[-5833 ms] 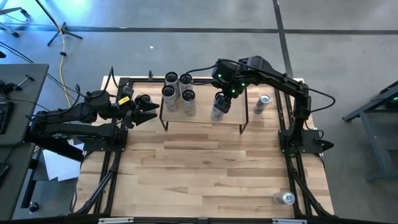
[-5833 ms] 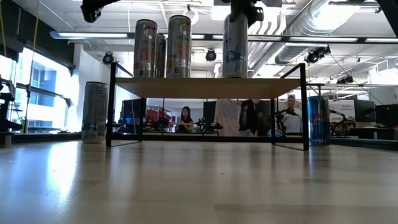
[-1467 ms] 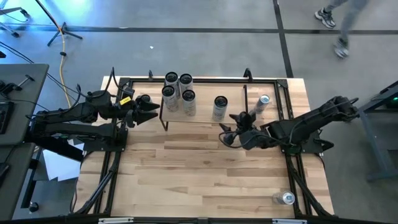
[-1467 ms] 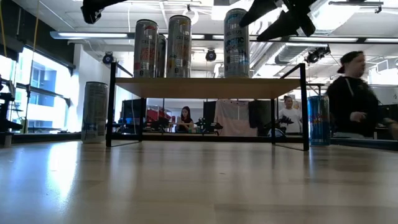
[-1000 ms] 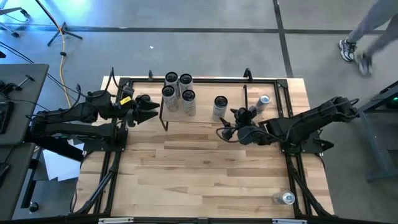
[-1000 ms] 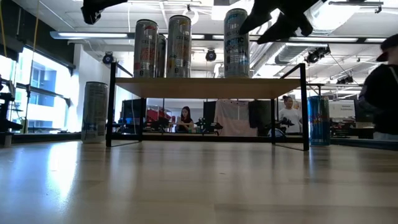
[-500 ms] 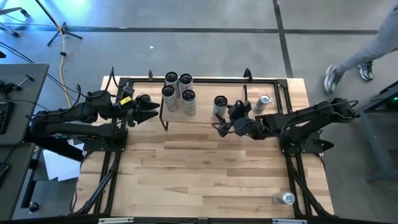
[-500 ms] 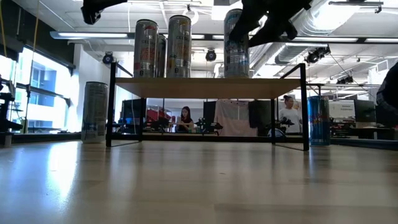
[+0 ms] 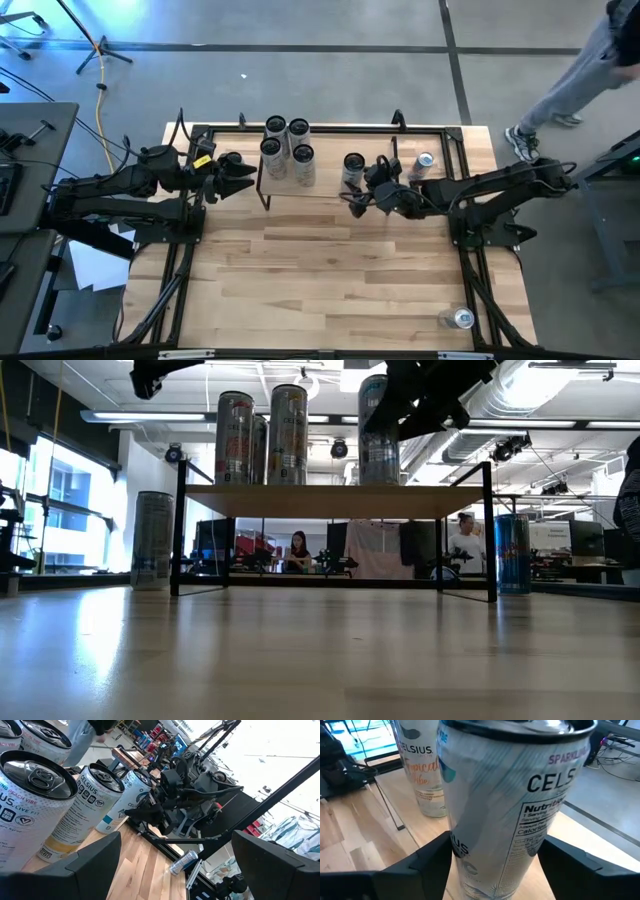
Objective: Place canned beverage on shelf
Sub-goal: Put the right white blue soda can on the shelf
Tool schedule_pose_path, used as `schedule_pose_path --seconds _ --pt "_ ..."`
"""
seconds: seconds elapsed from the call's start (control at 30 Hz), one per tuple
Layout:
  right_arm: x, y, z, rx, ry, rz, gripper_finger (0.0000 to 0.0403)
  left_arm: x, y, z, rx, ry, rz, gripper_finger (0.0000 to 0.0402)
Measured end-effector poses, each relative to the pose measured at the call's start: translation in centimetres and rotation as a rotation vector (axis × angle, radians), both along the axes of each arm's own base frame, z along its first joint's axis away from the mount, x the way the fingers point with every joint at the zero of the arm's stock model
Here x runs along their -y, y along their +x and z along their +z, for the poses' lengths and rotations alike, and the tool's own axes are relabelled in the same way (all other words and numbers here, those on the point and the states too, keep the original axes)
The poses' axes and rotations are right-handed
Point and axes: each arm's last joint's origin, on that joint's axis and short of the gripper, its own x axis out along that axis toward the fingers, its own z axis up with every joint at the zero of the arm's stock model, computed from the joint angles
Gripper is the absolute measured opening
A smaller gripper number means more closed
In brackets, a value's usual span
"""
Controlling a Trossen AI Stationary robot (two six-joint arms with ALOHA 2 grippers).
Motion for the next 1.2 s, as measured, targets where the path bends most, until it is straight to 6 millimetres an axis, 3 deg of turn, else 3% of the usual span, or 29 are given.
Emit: schedule_pose_path --seconds 0.17,0.37,0.47,0.7,0.97,1.2 --pt "0.7 0.1 0.0 -0.001 0.005 -0.013 0.0237 0.0 0.0 0.0 0.000 0.000 0.000 0.0351" --pt "1.4 0.1 0.0 -0.001 0.025 0.001 0.0270 0.0 0.0 0.0 0.000 0.000 0.000 0.0351" --pt "2.0 0.2 0.1 -0.004 0.013 0.001 0.0267 0.0 0.0 0.0 0.000 0.000 0.000 0.0351" --pt "4.4 0.6 0.5 -0.040 -0.049 0.088 0.0219 0.0 0.0 0.0 0.000 0.000 0.000 0.0351" --pt "7.5 0.4 0.6 -0.013 -0.003 0.106 0.0252 0.0 0.0 0.0 0.001 -0.009 0.000 0.0351" --pt "9.3 0.6 1.7 0.082 -0.042 0.144 0.0247 0.0 0.0 0.0 0.001 -0.010 0.009 0.0351"
